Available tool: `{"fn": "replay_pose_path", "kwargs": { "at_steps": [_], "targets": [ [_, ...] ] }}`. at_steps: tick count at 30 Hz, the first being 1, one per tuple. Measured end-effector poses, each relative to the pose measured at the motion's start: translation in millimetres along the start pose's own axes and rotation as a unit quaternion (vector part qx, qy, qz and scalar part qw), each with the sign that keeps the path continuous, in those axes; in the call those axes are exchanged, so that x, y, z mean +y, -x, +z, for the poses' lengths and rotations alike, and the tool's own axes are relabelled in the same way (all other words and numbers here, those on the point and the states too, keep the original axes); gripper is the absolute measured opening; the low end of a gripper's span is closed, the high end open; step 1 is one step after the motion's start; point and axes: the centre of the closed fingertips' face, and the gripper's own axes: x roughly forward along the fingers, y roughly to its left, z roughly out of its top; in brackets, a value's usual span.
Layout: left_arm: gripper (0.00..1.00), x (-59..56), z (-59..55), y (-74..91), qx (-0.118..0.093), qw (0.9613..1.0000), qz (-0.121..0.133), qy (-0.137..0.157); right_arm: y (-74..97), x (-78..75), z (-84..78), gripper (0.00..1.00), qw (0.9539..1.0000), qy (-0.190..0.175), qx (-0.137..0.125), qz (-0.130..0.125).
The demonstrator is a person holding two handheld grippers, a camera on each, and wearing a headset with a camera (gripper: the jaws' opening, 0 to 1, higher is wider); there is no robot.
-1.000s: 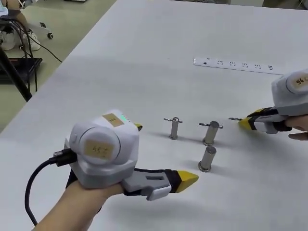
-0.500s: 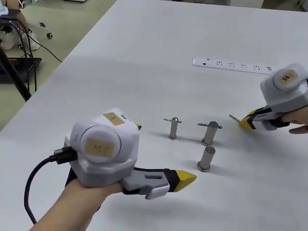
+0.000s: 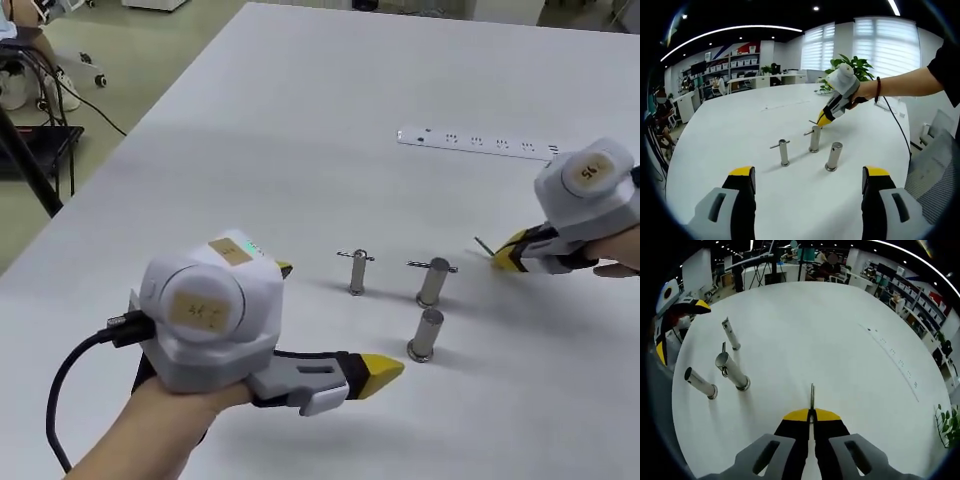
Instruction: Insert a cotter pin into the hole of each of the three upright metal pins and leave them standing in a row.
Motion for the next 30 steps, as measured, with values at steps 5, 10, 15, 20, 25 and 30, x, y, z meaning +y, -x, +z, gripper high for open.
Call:
{"fn": "replay_pose_path", "kwargs": {
  "at_steps": [5, 10, 15, 20, 25, 30],
  "targets": [
    [0.81, -2.6, 1.3, 0.2, -0.003, 1.0, -0.004, 0.001, 5.3, 3.1, 5.5, 0.0, 0.9996, 0.024, -0.012, -0.004],
    [0.76, -3.5, 1.9, 1.3, -0.004, 1.0, -0.007, 0.004, 17.0, 10.7, 12.9, 0.0, 0.9985, 0.048, -0.024, -0.008],
    [0.7, -5.6, 3.5, 1.0, -0.006, 0.9999, -0.014, 0.008, 29.3, 20.5, 17.3, 0.0, 0.9968, 0.075, -0.026, -0.011],
    [0.65, -6.3, 9.0, -0.1, -0.013, 0.9997, -0.017, 0.013, 39.6, 29.8, 21.0, 0.0, 0.9955, 0.088, -0.035, -0.011],
    [0.65, -8.3, 16.2, -1.3, -0.018, 0.9995, -0.022, 0.015, 46.6, 38.2, 23.4, 0.0, 0.994, 0.096, -0.052, -0.009],
    [0.59, -9.7, 18.2, -3.3, -0.014, 0.999, -0.03, 0.029, 53.1, 46.8, 23.9, 0.0, 0.992, 0.11, -0.059, -0.012]
  ]
}}
